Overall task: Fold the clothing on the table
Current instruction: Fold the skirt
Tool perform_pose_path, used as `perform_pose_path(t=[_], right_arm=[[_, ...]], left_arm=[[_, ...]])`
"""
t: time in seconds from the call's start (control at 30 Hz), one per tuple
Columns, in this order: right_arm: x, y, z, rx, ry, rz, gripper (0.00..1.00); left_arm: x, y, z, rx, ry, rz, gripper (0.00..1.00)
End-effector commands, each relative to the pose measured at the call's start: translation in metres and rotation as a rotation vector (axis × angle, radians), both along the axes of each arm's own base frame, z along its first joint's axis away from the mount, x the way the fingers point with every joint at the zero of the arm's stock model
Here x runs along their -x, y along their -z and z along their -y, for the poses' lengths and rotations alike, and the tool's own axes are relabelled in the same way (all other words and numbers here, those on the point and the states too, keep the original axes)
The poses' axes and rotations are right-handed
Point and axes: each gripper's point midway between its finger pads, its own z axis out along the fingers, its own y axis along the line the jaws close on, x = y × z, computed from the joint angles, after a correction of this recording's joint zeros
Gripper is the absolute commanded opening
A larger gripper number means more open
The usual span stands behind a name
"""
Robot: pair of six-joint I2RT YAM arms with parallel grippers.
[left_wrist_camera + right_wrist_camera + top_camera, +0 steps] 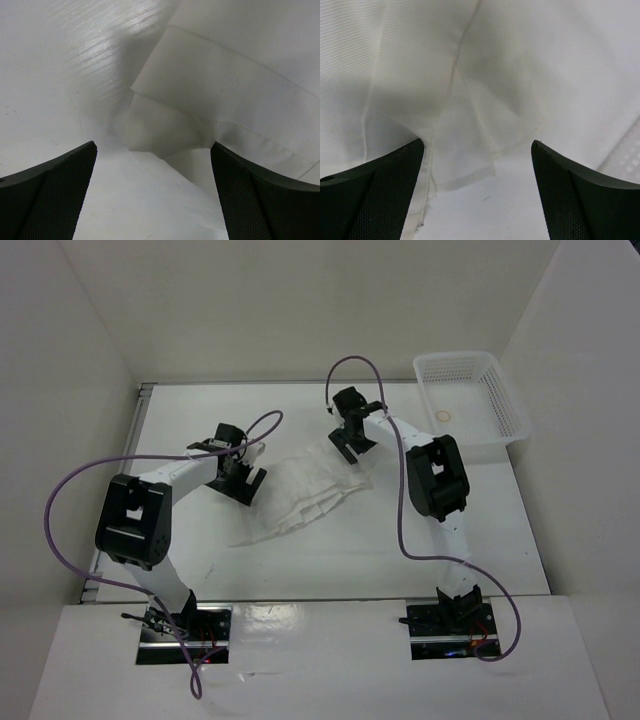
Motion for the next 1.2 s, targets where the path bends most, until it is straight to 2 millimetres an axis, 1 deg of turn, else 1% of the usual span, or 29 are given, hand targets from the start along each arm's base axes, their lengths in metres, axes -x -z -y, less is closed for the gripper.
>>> perform_pose_path(t=[0.0, 0.07, 0.17, 0.2, 0.23, 0.27, 0.3, 0.33, 0.37, 0.4, 0.43, 0.47, 0.5, 0.53, 0.57, 0.6, 0.63, 0.67, 0.7, 0.73, 0.8, 0.83, 0.87, 0.93, 0.97, 1.03, 1.07, 1.1, 1.17], right_arm=[[-0.052, -0.019, -0.003, 0.011, 0.038, 0.179, 0.92], [-0.061, -0.018, -0.007, 0.005, 0.039, 0.191, 0.92], [-0.071, -0.027, -0.012, -0.004, 0.040, 0.208, 0.92], [-0.076, -0.040, -0.010, -0.022, 0.045, 0.229, 0.92], [-0.073, -0.045, -0.012, -0.038, 0.033, 0.219, 0.92], [-0.073, -0.056, -0.016, -0.062, 0.023, 0.226, 0.92], [-0.072, -0.066, -0.014, -0.078, 0.012, 0.228, 0.92], [-0.066, -0.088, -0.015, -0.108, 0.000, 0.243, 0.92], [-0.059, -0.096, -0.024, -0.159, -0.034, 0.231, 0.92], [-0.054, -0.101, -0.020, -0.175, -0.047, 0.216, 0.93], [-0.048, -0.124, -0.016, -0.202, -0.061, 0.241, 0.93], [-0.037, -0.123, -0.019, -0.227, -0.081, 0.218, 0.93], [-0.034, -0.128, -0.013, -0.228, -0.099, 0.218, 0.93], [-0.022, -0.135, -0.011, -0.241, -0.108, 0.216, 0.93], [-0.017, -0.135, -0.007, -0.246, -0.118, 0.207, 0.94], [-0.016, -0.137, 0.000, -0.247, -0.107, 0.216, 0.94], [-0.006, -0.135, 0.002, -0.247, -0.120, 0.201, 0.94], [-0.004, -0.135, 0.008, -0.252, -0.112, 0.196, 0.94], [-0.004, -0.134, 0.016, -0.250, -0.098, 0.195, 0.94], [0.005, -0.131, 0.017, -0.254, -0.102, 0.172, 0.94], [0.013, -0.125, 0.027, -0.253, -0.086, 0.145, 0.94], [0.018, -0.127, 0.029, -0.252, -0.085, 0.140, 0.94], [0.023, -0.120, 0.029, -0.254, -0.088, 0.119, 0.94], [0.026, -0.126, 0.035, -0.256, -0.080, 0.130, 0.94], [0.028, -0.122, 0.035, -0.254, -0.079, 0.121, 0.94], [0.032, -0.127, 0.036, -0.256, -0.080, 0.130, 0.94], [0.035, -0.123, 0.037, -0.258, -0.071, 0.118, 0.94], [0.037, -0.121, 0.037, -0.255, -0.070, 0.109, 0.94], [0.038, -0.122, 0.042, -0.255, -0.061, 0.110, 0.94]], left_arm=[[-0.004, -0.002, -0.001, -0.011, -0.024, -0.002, 1.00], [-0.002, -0.002, -0.003, -0.021, -0.037, -0.011, 1.00], [0.000, -0.005, -0.006, -0.035, -0.043, -0.007, 1.00], [-0.002, -0.011, -0.011, -0.060, -0.044, 0.006, 1.00], [-0.003, -0.015, -0.012, -0.065, -0.048, 0.020, 1.00], [-0.005, -0.018, -0.012, -0.068, -0.039, 0.022, 1.00], [-0.010, -0.032, -0.012, -0.065, -0.028, 0.055, 1.00], [-0.014, -0.040, -0.009, -0.051, -0.025, 0.077, 1.00], [-0.016, -0.048, -0.013, -0.039, -0.010, 0.083, 1.00], [-0.016, -0.059, -0.005, 0.034, 0.020, 0.085, 1.00], [-0.023, -0.073, 0.000, 0.078, 0.035, 0.115, 1.00], [-0.024, -0.081, -0.002, 0.113, 0.052, 0.123, 1.00], [-0.025, -0.087, 0.011, 0.205, 0.094, 0.124, 1.00], [-0.024, -0.091, 0.016, 0.248, 0.114, 0.120, 1.00], [-0.022, -0.083, 0.015, 0.283, 0.126, 0.084, 1.00], [-0.021, -0.083, 0.027, 0.368, 0.165, 0.069, 1.00], [-0.016, -0.077, 0.029, 0.410, 0.173, 0.027, 1.00], [-0.017, -0.063, 0.027, 0.446, 0.181, -0.019, 1.00], [-0.011, -0.060, 0.037, 0.532, 0.207, -0.056, 1.00], [-0.008, -0.046, 0.038, 0.567, 0.206, -0.119, 1.00], [-0.007, -0.039, 0.039, 0.632, 0.240, -0.148, 1.00], [-0.006, -0.029, 0.040, 0.644, 0.243, -0.180, 1.00], [-0.005, -0.023, 0.040, 0.640, 0.261, -0.184, 1.00], [-0.008, -0.013, 0.036, 0.641, 0.255, -0.202, 1.00], [-0.008, -0.011, 0.033, 0.640, 0.258, -0.207, 1.00], [-0.010, -0.004, 0.028, 0.643, 0.248, -0.223, 1.00], [-0.013, -0.004, 0.028, 0.642, 0.249, -0.219, 1.00], [-0.011, 0.002, 0.023, 0.645, 0.239, -0.239, 1.00], [-0.016, 0.001, 0.019, 0.644, 0.238, -0.228, 1.00]])
